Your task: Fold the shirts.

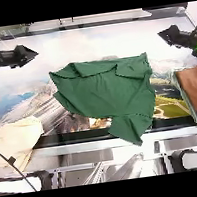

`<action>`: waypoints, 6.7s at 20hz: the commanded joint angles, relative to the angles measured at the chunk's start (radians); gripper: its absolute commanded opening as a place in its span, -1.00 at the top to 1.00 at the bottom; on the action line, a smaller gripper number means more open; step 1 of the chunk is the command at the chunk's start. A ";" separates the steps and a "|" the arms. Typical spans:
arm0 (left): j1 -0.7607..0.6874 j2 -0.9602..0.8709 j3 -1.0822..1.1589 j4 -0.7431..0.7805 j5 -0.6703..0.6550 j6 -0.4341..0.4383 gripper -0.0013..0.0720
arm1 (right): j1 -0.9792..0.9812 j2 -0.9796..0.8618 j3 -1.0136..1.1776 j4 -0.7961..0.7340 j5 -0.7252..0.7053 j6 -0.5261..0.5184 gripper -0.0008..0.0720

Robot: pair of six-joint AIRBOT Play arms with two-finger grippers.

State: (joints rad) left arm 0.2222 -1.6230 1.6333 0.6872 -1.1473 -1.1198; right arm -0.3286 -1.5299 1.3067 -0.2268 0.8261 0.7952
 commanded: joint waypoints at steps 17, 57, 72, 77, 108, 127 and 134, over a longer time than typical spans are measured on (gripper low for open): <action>-0.014 -0.450 0.139 0.212 -0.371 0.056 0.02 | -0.081 0.172 -0.160 -0.305 0.563 0.230 0.93; 0.046 -0.172 -0.254 0.165 -0.518 0.132 0.90 | -0.162 0.427 -0.956 -0.532 0.261 0.329 0.09; 0.158 -0.092 -0.388 0.138 -0.534 0.143 0.91 | -0.162 0.143 -0.881 -0.253 0.404 -0.011 0.93; 0.158 0.103 -0.388 -0.261 -0.649 0.207 0.91 | -0.163 0.371 -0.666 -0.167 0.639 0.051 0.93; -0.134 -0.134 -0.135 -0.018 0.074 0.239 0.91 | 0.008 -0.038 -0.254 0.075 0.045 -0.125 0.93; -0.029 -0.306 0.024 -0.026 -0.017 0.142 0.91 | -0.058 -0.296 0.096 -0.011 0.290 -0.113 0.93; -0.010 -0.306 -0.145 -0.023 0.039 0.161 0.91 | -0.060 -0.296 0.096 -0.321 0.331 0.008 0.93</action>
State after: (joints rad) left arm 0.2089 -1.9282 1.5467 0.6624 -1.1271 -0.9710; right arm -0.3882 -1.8256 1.4014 -0.3889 1.1305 0.7414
